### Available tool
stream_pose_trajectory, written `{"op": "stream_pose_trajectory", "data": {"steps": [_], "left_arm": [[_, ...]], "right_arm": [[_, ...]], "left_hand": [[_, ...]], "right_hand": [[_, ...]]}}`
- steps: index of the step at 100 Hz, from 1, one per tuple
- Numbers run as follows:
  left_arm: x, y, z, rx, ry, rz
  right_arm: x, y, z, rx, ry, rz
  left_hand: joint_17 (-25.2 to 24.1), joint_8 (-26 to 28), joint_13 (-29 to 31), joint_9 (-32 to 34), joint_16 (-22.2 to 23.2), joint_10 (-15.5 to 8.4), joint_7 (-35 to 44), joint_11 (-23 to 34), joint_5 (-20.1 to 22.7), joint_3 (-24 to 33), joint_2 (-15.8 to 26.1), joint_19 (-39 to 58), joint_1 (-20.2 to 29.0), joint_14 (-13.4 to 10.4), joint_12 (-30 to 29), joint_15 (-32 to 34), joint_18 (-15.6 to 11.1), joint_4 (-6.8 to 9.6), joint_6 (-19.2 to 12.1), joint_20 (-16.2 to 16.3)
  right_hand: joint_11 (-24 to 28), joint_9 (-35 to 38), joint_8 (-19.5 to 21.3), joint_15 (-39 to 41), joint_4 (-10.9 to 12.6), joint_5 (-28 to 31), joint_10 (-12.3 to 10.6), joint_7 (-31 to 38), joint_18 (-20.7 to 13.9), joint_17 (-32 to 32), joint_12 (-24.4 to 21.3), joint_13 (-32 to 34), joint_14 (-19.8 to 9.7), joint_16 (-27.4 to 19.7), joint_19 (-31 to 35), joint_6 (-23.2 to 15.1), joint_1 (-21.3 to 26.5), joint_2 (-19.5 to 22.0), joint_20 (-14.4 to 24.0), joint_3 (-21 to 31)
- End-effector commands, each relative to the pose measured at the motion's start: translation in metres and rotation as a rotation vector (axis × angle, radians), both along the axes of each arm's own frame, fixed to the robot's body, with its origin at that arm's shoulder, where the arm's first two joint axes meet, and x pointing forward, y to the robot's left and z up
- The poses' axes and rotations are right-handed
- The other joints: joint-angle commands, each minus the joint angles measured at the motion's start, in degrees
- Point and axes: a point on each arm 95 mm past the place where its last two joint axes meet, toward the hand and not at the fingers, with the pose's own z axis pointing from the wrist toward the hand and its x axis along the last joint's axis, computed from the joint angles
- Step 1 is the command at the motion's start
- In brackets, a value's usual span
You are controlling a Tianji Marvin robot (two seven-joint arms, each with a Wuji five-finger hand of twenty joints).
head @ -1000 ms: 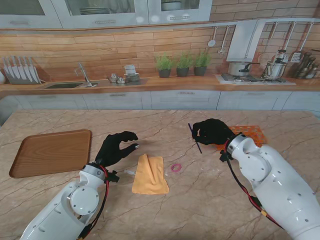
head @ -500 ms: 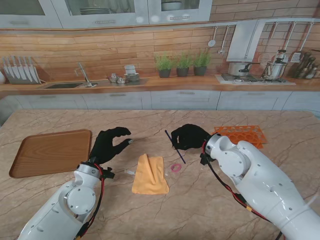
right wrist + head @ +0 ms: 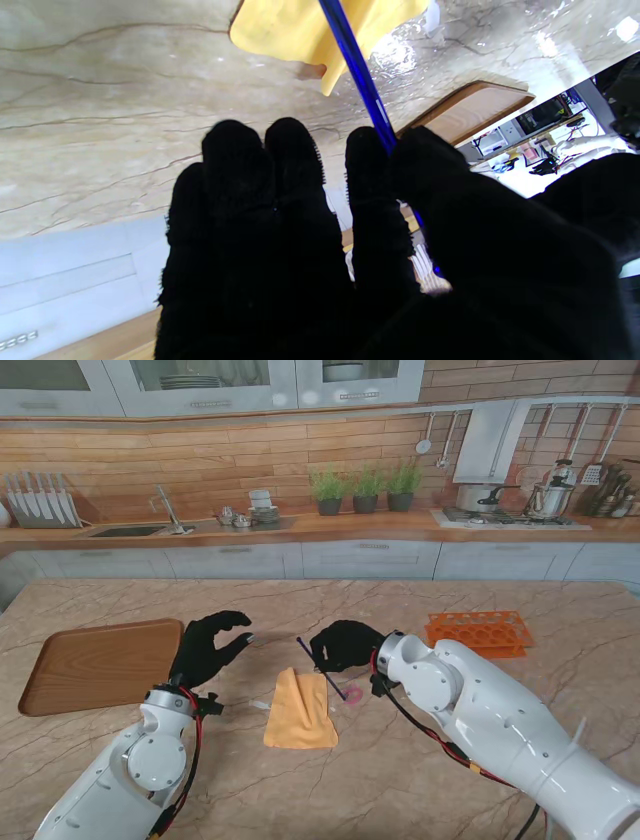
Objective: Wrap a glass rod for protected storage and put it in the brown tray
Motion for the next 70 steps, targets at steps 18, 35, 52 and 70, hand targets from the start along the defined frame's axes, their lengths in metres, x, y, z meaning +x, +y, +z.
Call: {"op": "stream_pose_trajectory", "data": {"steps": [18, 35, 52, 70], "left_arm": [[-0.003, -0.004, 0.0, -0.011, -0.001, -0.007], [-0.003, -0.004, 0.0, -0.013, -0.001, -0.006], [-0.003, -0.006, -0.001, -0.016, 0.01, -0.008], [-0.004, -0.005, 0.0, -0.018, 0.0, -0.005]], "right_arm": [[-0.004, 0.02, -0.005, -0.03, -0.022, 0.054], [-0.003, 0.027, -0.008, -0.072, -0.032, 0.096], [-0.004, 0.034, -0.009, -0.101, -0.039, 0.137], [-0.003, 0.04, -0.014, -0.135, -0.047, 0.174]], "left_hand": [[-0.8, 0.4, -1.0, -1.0, -0.3, -0.5, -1.4, -0.2, -0.6, -1.8, 2.6, 1.2, 0.9, 0.6, 0.1, 0.7, 0.2, 2.06, 0.2, -0.4], [-0.7, 0.4, -0.8, -0.8, -0.3, -0.4, -1.4, -0.1, -0.5, -2.1, 2.7, 1.4, 0.9, 0.6, 0.1, 0.8, 0.2, 2.09, 0.2, -0.4], [-0.8, 0.4, -0.9, -0.8, -0.3, -0.4, -1.4, -0.1, -0.6, -2.2, 2.7, 1.4, 1.0, 0.7, 0.1, 0.8, 0.3, 2.12, 0.2, -0.4], [-0.8, 0.5, -0.9, -0.8, -0.3, -0.4, -1.4, 0.0, -0.6, -2.3, 2.8, 1.4, 1.1, 0.7, 0.2, 0.8, 0.3, 2.17, 0.2, -0.4]], "right_hand": [[2.2, 0.9, 1.1, 2.3, -0.4, 1.9, 3.3, 2.0, -0.3, 0.6, 1.0, 1.8, 1.3, 1.2, 4.6, -0.5, 3.0, 1.0, 1.0, 2.8], [2.5, 1.0, 1.2, 3.0, -0.3, 2.0, 3.4, 2.0, -0.5, 1.1, 1.2, 2.2, 1.3, 1.5, 5.2, -0.8, 2.8, 0.9, 1.3, 2.9], [2.8, 1.1, 1.2, 4.1, -0.2, 2.0, 3.4, 1.9, -0.9, 1.3, 1.5, 2.3, 1.3, 2.0, 6.6, -0.8, 2.7, 0.7, 2.2, 3.0], [3.1, 1.2, 1.3, 4.9, -0.2, 2.1, 3.4, 2.0, -1.1, 1.4, 1.6, 2.4, 1.2, 2.4, 7.1, -1.0, 2.6, 0.7, 2.7, 3.1]]}}
